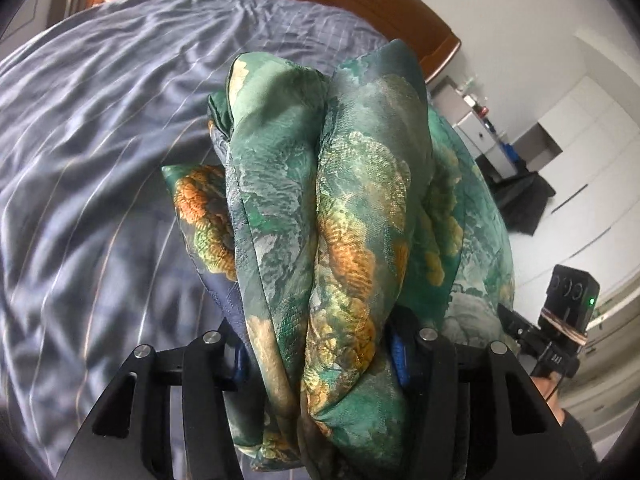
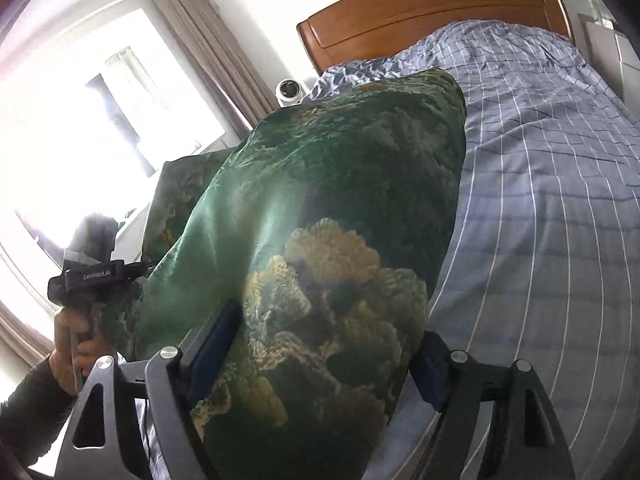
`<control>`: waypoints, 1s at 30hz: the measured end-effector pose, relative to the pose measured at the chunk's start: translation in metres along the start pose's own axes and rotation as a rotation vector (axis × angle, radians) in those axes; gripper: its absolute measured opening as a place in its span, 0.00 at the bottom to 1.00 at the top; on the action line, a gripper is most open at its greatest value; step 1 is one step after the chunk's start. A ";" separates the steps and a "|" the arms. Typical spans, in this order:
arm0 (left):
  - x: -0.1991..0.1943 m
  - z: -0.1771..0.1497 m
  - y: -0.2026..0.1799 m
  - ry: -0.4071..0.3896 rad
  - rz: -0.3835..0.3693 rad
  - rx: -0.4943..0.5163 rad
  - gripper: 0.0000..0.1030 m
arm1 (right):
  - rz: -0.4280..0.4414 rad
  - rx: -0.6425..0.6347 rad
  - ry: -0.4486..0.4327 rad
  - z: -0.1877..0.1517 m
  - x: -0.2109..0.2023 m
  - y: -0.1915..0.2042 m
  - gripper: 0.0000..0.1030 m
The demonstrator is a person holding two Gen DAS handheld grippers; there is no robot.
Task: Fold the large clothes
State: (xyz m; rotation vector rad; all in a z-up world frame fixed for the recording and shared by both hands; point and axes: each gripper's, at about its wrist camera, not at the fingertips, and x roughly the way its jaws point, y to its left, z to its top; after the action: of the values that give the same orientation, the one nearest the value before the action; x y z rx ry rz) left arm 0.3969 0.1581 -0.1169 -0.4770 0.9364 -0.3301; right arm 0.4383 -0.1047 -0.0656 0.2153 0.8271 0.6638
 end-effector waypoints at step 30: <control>-0.108 -0.176 -0.092 -0.464 0.571 0.393 1.00 | -0.625 -0.250 -0.226 -0.085 -0.128 0.093 0.87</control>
State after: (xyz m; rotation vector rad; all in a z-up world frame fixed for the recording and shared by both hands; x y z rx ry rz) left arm 0.1847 0.0873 -0.0829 0.0878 0.5014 0.1198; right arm 0.2702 -0.1180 -0.0047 -0.1912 0.5419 0.1431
